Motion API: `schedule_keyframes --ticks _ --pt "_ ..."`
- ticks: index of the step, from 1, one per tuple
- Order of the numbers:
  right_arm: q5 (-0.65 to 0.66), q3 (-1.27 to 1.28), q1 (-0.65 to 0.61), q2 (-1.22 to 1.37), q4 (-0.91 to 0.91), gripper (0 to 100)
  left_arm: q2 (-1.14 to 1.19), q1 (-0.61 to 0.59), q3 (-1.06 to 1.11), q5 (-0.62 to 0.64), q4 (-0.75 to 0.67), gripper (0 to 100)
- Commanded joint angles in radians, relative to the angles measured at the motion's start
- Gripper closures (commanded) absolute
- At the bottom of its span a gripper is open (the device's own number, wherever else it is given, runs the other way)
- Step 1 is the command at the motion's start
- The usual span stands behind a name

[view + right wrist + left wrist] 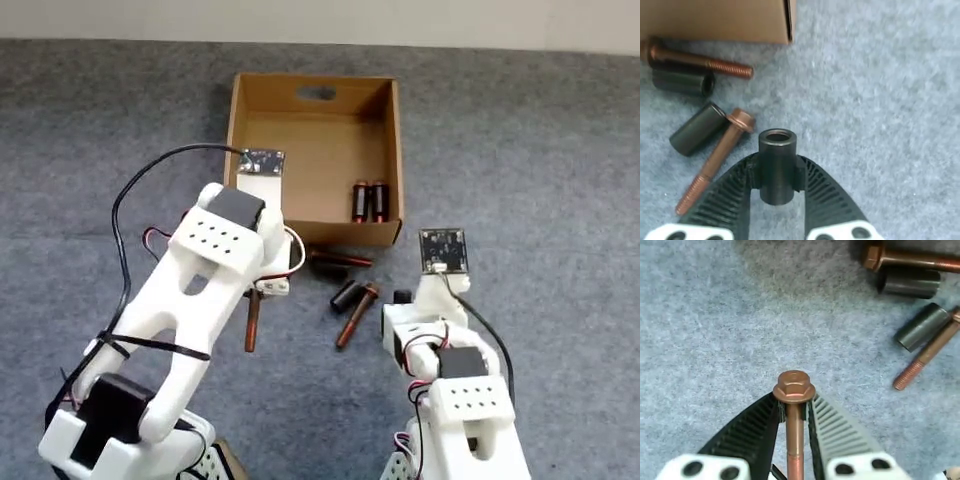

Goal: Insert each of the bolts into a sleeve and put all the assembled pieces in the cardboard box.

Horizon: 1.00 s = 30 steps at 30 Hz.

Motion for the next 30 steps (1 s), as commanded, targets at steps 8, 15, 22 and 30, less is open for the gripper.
schedule_keyframes --ticks 8,15,22,30 --pt "-0.005 0.056 -0.091 -0.381 0.045 99.2 -0.328 0.015 0.008 -0.075 -0.014 99" --pt "-0.005 0.053 -0.189 -0.570 -0.028 99.1 -0.401 0.008 0.016 -0.075 -0.166 99" --pt "-0.005 0.131 -0.245 -0.625 -0.341 99.1 -0.473 0.018 0.018 -0.075 -0.255 99" --pt "-0.011 0.255 -0.249 -0.634 -0.407 99.1 -0.555 0.018 0.019 -0.075 -0.382 99"
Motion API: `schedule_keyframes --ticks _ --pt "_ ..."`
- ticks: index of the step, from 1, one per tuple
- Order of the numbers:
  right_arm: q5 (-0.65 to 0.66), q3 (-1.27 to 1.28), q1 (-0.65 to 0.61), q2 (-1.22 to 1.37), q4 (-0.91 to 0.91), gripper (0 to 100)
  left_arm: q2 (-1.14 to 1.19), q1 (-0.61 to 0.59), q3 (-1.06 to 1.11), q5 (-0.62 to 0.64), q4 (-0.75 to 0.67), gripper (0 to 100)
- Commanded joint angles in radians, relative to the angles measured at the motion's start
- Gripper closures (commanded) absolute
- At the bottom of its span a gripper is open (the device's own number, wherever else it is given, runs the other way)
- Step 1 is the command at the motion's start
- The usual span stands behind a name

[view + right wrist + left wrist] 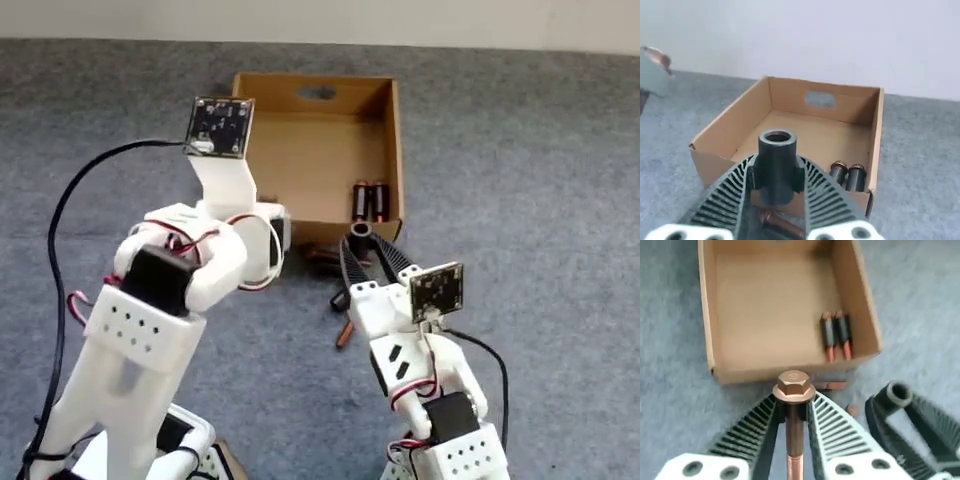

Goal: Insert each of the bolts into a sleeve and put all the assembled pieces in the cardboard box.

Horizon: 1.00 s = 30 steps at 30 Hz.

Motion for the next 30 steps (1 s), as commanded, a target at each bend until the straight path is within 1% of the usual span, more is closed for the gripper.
schedule_keyframes --ticks 1,5,11,14,18,22,30 --pt "-0.011 0.047 -0.010 -0.013 -0.028 99.1 -0.053 0.016 -0.007 -0.009 -0.135 99" --pt "-0.011 0.058 -0.013 -0.013 -0.025 99.1 -0.059 0.077 -0.005 -0.009 -0.270 99" --pt "-0.011 0.051 -0.015 -0.013 -0.027 99.1 -0.050 0.209 0.002 -0.009 -0.362 99" --pt "-0.011 0.051 -0.015 -0.013 -0.027 99.1 -0.050 0.248 0.093 -0.012 -0.488 99" --pt "-0.011 0.048 -0.015 -0.015 -0.027 99.1 -0.058 0.274 0.272 -0.014 -0.703 99" --pt "-0.011 0.050 -0.015 -0.015 -0.027 99.1 -0.059 0.266 0.366 -0.014 -0.879 99" --pt "-0.011 0.056 -0.015 -0.015 -0.027 99.1 -0.061 0.266 0.369 -0.015 -1.011 99"
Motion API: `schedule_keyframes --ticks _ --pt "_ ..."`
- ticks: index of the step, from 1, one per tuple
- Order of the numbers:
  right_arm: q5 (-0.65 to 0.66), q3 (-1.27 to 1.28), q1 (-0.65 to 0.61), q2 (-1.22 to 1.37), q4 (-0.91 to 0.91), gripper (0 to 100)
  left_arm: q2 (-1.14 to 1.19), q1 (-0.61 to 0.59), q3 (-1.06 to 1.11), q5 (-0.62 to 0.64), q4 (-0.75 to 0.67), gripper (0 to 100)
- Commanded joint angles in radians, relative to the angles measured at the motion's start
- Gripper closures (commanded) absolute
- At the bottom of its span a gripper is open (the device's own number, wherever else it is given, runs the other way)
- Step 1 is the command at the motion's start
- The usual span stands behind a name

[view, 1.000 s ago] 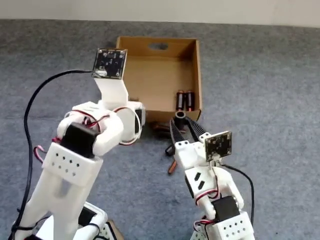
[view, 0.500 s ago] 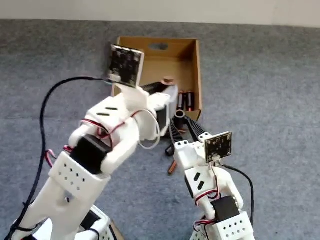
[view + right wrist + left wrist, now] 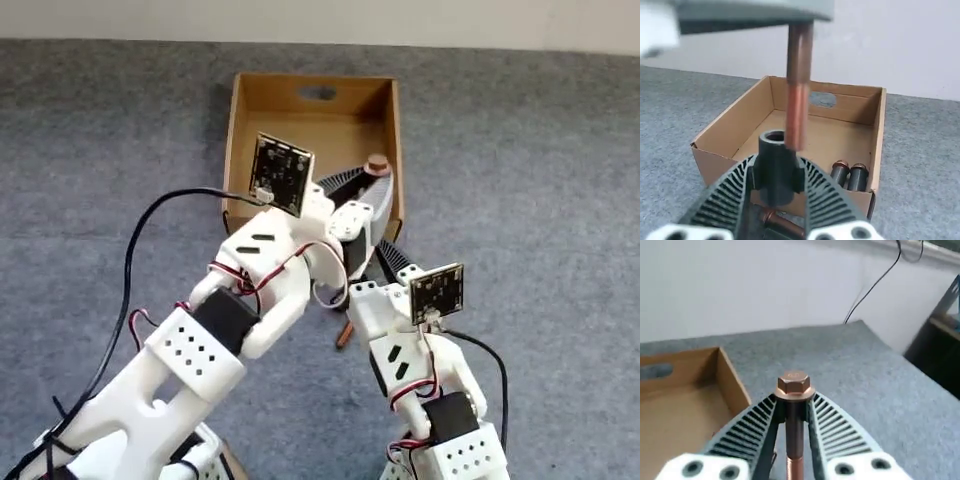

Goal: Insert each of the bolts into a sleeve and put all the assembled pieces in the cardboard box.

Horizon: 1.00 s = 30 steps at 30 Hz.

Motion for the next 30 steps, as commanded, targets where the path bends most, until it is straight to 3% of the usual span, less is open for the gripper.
schedule_keyframes --ticks 1,14,30 --pt "-0.011 0.054 -0.008 -0.016 -0.024 99.1 -0.033 0.005 -0.013 -0.008 -0.058 99" --pt "-0.011 0.056 -0.007 -0.016 -0.024 99.1 -0.033 -0.070 -0.002 -0.009 -0.055 99" --pt "-0.011 0.056 -0.007 -0.016 -0.024 99.1 -0.035 -0.045 0.051 -0.002 -0.055 99"
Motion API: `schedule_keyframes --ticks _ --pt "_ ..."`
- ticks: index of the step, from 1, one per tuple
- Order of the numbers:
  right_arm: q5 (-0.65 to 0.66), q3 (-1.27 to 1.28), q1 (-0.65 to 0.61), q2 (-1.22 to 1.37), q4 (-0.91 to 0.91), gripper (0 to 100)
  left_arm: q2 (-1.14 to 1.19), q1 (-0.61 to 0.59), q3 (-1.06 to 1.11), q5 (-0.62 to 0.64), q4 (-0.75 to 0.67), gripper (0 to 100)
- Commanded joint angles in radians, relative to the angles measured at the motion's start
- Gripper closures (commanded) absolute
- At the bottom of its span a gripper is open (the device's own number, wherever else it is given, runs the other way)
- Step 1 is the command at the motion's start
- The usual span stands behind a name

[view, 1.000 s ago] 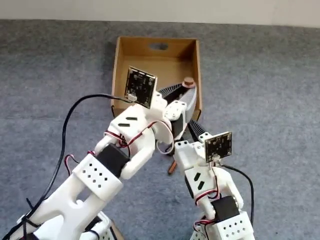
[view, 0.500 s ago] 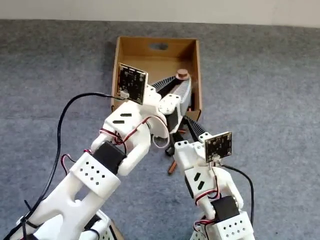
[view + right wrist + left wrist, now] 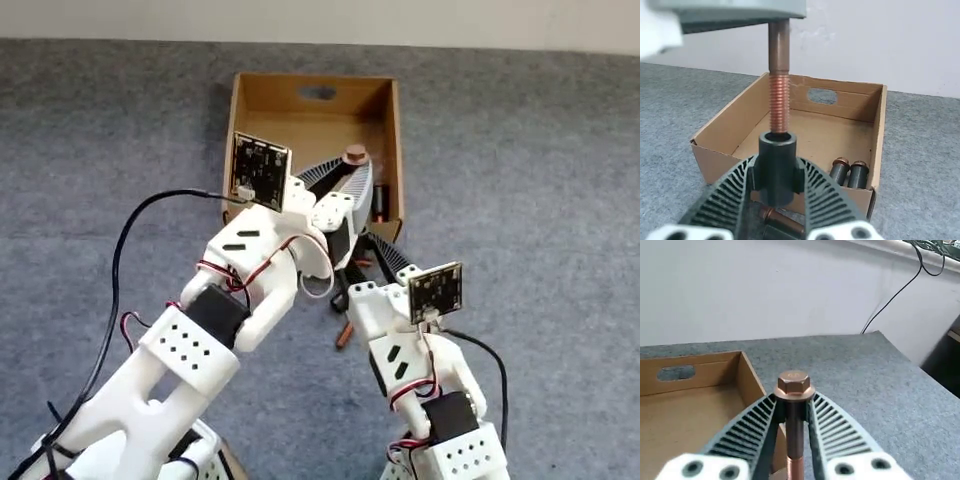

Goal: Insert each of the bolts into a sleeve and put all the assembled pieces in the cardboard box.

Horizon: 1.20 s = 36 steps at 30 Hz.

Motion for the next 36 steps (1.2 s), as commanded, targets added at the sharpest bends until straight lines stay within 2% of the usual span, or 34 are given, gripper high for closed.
schedule_keyframes --ticks 1,6,15,20,28,33,36 --pt "-0.011 0.056 -0.007 -0.018 -0.025 99.1 -0.031 0.022 -0.010 -0.002 -0.012 99" --pt "-0.011 0.056 -0.007 -0.018 -0.025 99.1 -0.031 0.053 -0.007 -0.006 -0.012 99" --pt "-0.011 0.056 -0.007 -0.018 -0.025 99.1 -0.031 0.033 -0.005 -0.008 -0.006 99" --pt "-0.011 0.056 -0.007 -0.018 -0.025 99.1 -0.065 0.056 -0.018 -0.008 0.106 99" --pt "-0.011 0.056 -0.007 -0.018 -0.025 99.1 -0.154 0.054 -0.013 -0.008 0.195 99" --pt "-0.011 0.056 -0.007 -0.018 -0.025 99.1 -0.154 0.058 0.062 -0.006 0.186 99" --pt "-0.011 0.056 -0.007 -0.018 -0.025 99.1 -0.154 0.056 0.093 -0.006 0.129 99"
